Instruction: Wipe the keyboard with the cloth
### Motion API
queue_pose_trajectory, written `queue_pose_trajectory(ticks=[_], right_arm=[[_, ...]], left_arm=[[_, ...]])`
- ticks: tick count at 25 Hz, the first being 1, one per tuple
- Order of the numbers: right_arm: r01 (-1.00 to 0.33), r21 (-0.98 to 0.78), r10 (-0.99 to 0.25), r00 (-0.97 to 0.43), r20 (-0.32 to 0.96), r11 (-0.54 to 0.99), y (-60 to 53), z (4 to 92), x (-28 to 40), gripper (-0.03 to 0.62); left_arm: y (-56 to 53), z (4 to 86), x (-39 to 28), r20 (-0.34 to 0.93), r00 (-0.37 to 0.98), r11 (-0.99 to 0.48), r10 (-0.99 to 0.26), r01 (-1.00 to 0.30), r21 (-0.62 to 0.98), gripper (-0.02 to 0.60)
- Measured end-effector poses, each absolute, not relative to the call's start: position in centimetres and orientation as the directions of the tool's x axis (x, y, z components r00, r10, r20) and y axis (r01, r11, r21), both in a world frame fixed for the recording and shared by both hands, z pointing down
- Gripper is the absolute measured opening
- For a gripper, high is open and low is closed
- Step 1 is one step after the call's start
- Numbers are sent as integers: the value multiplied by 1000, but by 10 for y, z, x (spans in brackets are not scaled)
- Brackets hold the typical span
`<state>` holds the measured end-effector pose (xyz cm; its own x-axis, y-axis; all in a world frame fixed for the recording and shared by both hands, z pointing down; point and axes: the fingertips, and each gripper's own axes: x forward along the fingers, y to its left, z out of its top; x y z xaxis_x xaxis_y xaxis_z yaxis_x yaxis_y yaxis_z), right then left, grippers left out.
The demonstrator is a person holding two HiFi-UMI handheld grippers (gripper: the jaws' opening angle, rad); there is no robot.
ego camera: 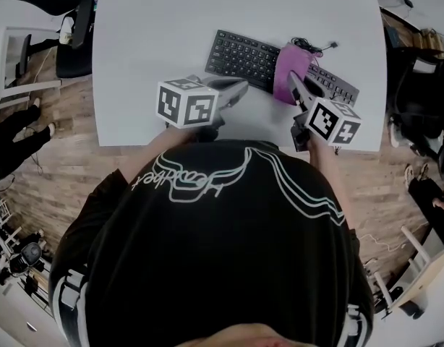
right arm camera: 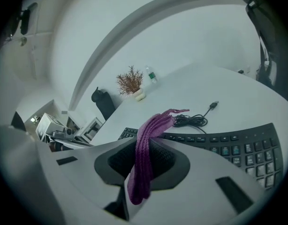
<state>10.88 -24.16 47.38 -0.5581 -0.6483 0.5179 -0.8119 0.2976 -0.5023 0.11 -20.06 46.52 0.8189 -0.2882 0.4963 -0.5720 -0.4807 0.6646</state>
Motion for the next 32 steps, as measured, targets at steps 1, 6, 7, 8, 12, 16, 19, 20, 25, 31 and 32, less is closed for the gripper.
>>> queue_pose_trajectory(ticks=[1,6,7,8,12,16,19,20,25,31,32], right_arm=[[-807,-510,-642,-566,518,300,-244,477,103,52],[-804,-519,-619,-572,539,291,-250,495,84,52],[-809,-511,-618,-566,546,289,-251,498,84,52],[-815,-503,-617,-559,554,286,-251,501,85,52],[-844,-460,-610,-523,595,275,-249,512,93,52],[-857,-443,-611,-504,611,264,-247,516,101,52],[-863,-438,-616,-492,616,251,-243,518,109,52],[-866,-435,-616,-487,619,248,-242,518,113,52],[-882,-414,-628,-456,630,226,-235,519,138,52],[-902,-396,-649,-407,643,173,-222,520,182,52],[-906,-391,-653,-397,645,164,-219,521,191,52]], left_arm=[[-201,465,-2,497,817,-477,-292,-575,665,5],[-205,467,-15,497,813,-465,-302,-581,668,5],[-205,468,-16,497,813,-463,-302,-581,669,5],[-205,468,-17,497,814,-462,-301,-581,670,5],[-205,471,-16,500,814,-459,-296,-580,673,5],[-204,471,-11,501,815,-462,-290,-578,672,5],[-202,470,-5,500,818,-467,-284,-574,673,5],[-201,471,-2,500,819,-467,-282,-573,674,5],[-197,470,11,502,822,-476,-268,-566,673,5],[-188,468,35,503,828,-492,-246,-554,671,5],[-187,469,40,504,829,-495,-242,-552,671,5]])
